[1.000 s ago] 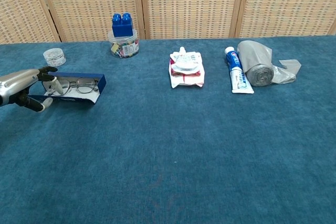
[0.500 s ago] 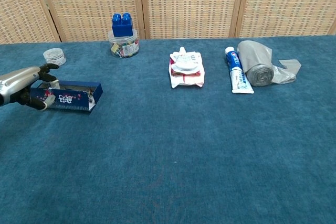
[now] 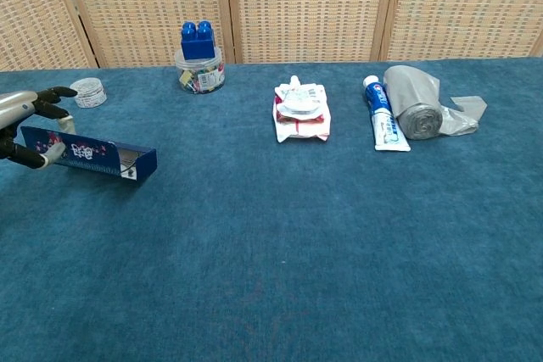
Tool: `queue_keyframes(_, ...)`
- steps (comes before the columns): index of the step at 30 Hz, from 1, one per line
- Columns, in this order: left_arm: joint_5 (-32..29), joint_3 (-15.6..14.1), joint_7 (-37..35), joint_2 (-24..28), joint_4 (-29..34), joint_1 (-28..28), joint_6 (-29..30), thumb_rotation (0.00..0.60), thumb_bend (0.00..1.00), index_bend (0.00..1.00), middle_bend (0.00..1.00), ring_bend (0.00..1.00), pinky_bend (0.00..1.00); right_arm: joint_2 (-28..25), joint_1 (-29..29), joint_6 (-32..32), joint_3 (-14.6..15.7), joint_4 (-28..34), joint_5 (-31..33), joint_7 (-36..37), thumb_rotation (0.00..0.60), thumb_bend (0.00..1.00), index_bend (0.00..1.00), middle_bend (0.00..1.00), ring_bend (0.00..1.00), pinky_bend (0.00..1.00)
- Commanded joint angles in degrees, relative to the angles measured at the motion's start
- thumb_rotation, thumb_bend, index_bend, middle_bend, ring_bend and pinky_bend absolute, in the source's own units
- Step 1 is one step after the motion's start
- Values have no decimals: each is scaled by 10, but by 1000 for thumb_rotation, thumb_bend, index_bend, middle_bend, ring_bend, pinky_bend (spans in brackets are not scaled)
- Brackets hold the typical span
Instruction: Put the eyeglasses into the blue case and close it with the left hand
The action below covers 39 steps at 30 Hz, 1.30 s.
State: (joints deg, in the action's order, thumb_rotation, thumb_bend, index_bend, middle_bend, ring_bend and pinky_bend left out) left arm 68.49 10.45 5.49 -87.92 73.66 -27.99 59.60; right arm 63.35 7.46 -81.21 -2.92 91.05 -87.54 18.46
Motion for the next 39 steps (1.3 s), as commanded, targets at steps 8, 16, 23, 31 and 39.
queue_keyframes(8, -76, -22, 105, 91, 141, 2, -37, 600, 543, 757, 0, 0, 0, 0, 0, 0, 0, 0, 0, -1, 600, 0, 0, 0, 0, 0)
queue_keyframes(16, -111, -15, 110, 79, 131, -11, -44, 600, 544, 757, 0, 0, 0, 0, 0, 1, 0, 0, 0, 0, 600, 0, 0, 0, 0, 0)
queue_keyframes(23, -149, -7, 106, 54, 91, -32, -74, 600, 544, 757, 0, 0, 0, 0, 0, 1, 1, -1, -1, 0, 600, 0, 0, 0, 0, 0)
queue_keyframes(31, -173, -3, 109, 28, 56, -50, -89, 600, 544, 758, 0, 0, 0, -1, 0, 2, 1, 0, 0, 2, 600, 0, 0, 0, 0, 0)
queue_keyframes(39, -166, 1, 89, 25, 49, -54, -86, 600, 537, 691, 0, 0, 0, -1, 1, 3, 1, -1, 0, 5, 600, 0, 0, 0, 0, 0)
